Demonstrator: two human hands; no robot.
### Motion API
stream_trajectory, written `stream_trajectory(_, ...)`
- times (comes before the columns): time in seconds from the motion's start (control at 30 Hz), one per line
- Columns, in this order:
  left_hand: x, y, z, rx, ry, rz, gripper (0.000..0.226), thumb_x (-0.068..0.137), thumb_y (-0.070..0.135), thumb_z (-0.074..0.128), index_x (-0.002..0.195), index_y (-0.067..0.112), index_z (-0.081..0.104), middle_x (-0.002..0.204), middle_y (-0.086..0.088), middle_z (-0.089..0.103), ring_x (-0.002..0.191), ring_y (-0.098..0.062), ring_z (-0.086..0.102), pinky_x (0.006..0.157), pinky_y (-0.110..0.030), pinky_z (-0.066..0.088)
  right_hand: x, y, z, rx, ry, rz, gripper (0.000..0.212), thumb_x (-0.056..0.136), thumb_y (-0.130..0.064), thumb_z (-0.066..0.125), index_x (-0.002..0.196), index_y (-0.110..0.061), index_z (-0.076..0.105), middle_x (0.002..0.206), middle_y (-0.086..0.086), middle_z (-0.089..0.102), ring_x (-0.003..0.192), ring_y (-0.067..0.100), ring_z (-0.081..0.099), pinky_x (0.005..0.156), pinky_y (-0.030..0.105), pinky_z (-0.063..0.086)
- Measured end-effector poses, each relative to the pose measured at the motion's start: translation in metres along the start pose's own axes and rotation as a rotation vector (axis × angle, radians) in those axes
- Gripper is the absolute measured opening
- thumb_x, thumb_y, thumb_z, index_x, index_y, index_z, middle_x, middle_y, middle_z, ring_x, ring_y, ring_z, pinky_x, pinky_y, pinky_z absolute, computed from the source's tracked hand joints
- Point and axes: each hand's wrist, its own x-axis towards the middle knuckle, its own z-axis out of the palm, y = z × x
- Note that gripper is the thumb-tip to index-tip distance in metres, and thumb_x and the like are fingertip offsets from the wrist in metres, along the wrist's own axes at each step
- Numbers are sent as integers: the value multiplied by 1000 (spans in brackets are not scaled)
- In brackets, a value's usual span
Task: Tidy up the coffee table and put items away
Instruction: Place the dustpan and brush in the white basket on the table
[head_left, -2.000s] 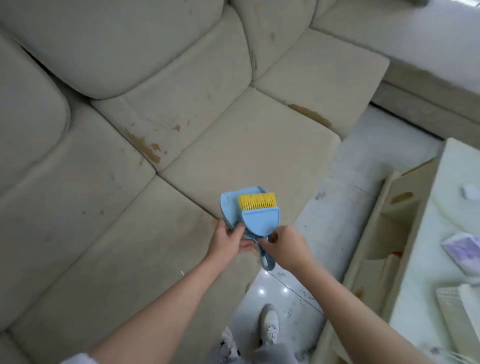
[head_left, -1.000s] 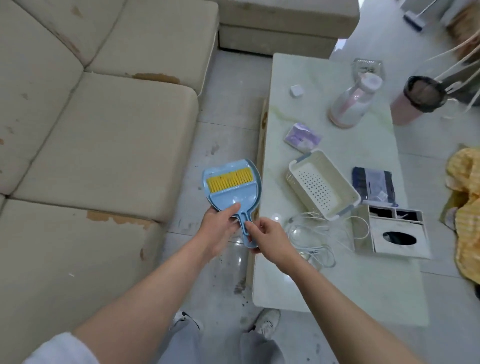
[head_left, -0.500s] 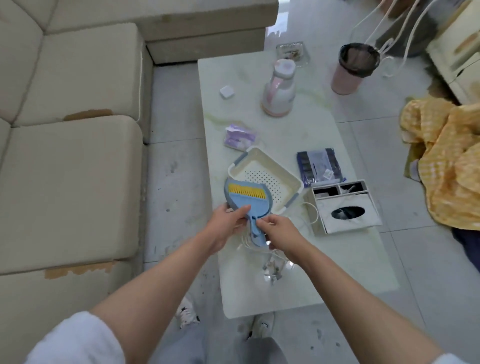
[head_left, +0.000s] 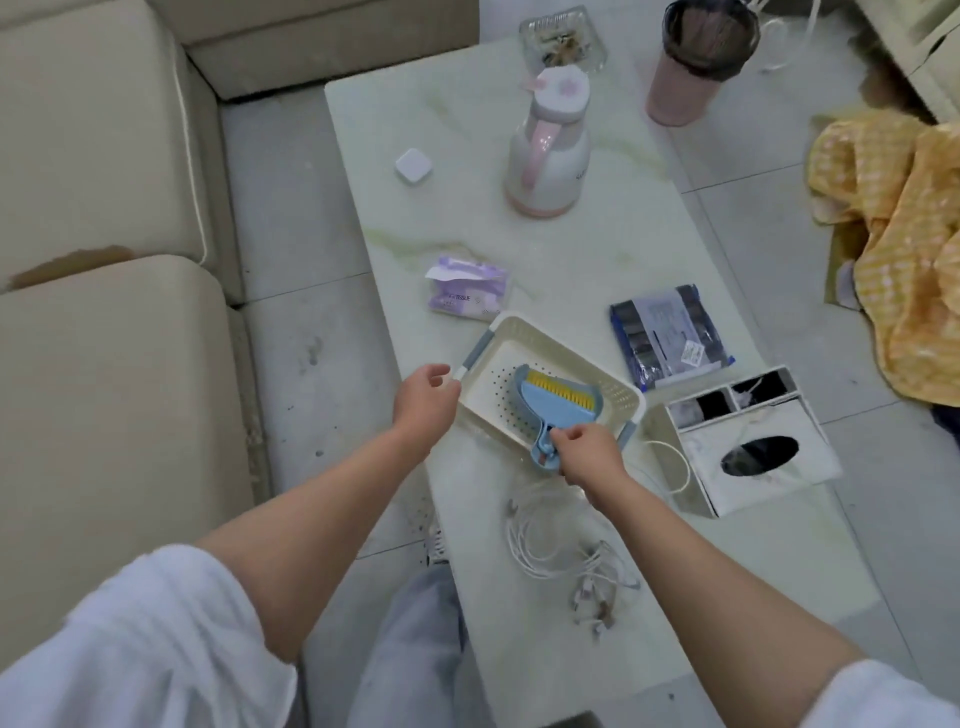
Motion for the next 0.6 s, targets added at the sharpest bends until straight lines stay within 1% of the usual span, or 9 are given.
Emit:
stream_trajectory(0.1, 31, 4, -4, 120, -53, 33, 54, 95, 32, 61, 145, 19, 46, 144, -4, 51, 130, -21, 50, 103, -36, 44, 19, -7, 16, -23, 18, 40, 29, 93, -20, 63, 67, -6, 60, 63, 15, 60, 57, 27, 60, 52, 32, 47)
stream_trajectory(0.2, 59, 11, -2, 195, -151, 42, 60, 95, 34, 63, 149, 20, 41, 145, -4, 51, 128, -21, 52, 91, -30, 43, 27, -12, 26, 9, -10, 80, 30, 91, -22, 66, 69, -2, 67, 64, 18, 66, 57, 28, 64, 51, 32, 48)
stream_trajectory(0.27, 71, 16, 2, 193, -215, 36, 59, 94, 32, 64, 148, 20, 43, 142, -6, 53, 122, -21, 56, 88, -29, 43, 28, -13, 25, 36, 21, 97, 36, 91, -27, 64, 70, 3, 68, 72, 23, 71, 57, 26, 62, 51, 35, 49)
stream_trajectory(0.33, 76, 21, 8, 182, -258, 30, 56, 94, 28, 65, 146, 20, 46, 137, -5, 58, 114, -20, 60, 88, -29, 44, 24, -9, 13, 22, 159, 103, 42, 90, -34, 59, 74, 4, 68, 77, 20, 72, 59, 25, 62, 57, 41, 53)
stream_trajectory(0.37, 78, 23, 10, 182, -268, 26, 53, 94, 27, 65, 144, 20, 48, 133, -3, 61, 109, -18, 61, 88, -29, 45, 20, -6, 4, 5, 248, 113, 40, 90, -34, 57, 75, 2, 66, 75, 19, 70, 64, 27, 63, 60, 43, 52)
stream_trajectory(0.4, 80, 25, 13, 183, -276, 25, 50, 94, 26, 65, 141, 20, 51, 130, -2, 64, 105, -18, 62, 86, -29, 45, 17, -3, -7, -4, 336, 126, 33, 90, -31, 56, 77, -2, 64, 74, 16, 68, 71, 30, 64, 61, 42, 48)
stream_trajectory(0.47, 83, 29, 18, 210, -288, 24, 43, 94, 25, 65, 136, 19, 55, 122, -1, 68, 102, -18, 63, 84, -31, 47, 12, 5, -28, 4, 433, 169, 18, 91, -24, 59, 95, -7, 60, 78, 6, 64, 75, 29, 62, 63, 35, 40)
stream_trajectory(0.53, 87, 31, 19, 250, -276, 17, 35, 94, 25, 65, 128, 19, 59, 114, -1, 69, 101, -21, 64, 82, -32, 49, 16, 16, -38, -2, 352, 222, 31, 91, -22, 65, 114, -5, 55, 87, 5, 60, 74, 25, 58, 67, 33, 40)
stream_trajectory(0.6, 90, 32, 17, 290, -246, 13, 26, 92, 23, 65, 118, 18, 62, 109, -3, 70, 99, -23, 65, 80, -32, 49, 24, 24, -38, 21, 205, 242, 33, 90, -19, 66, 116, -1, 58, 95, 10, 64, 78, 27, 59, 68, 38, 47)
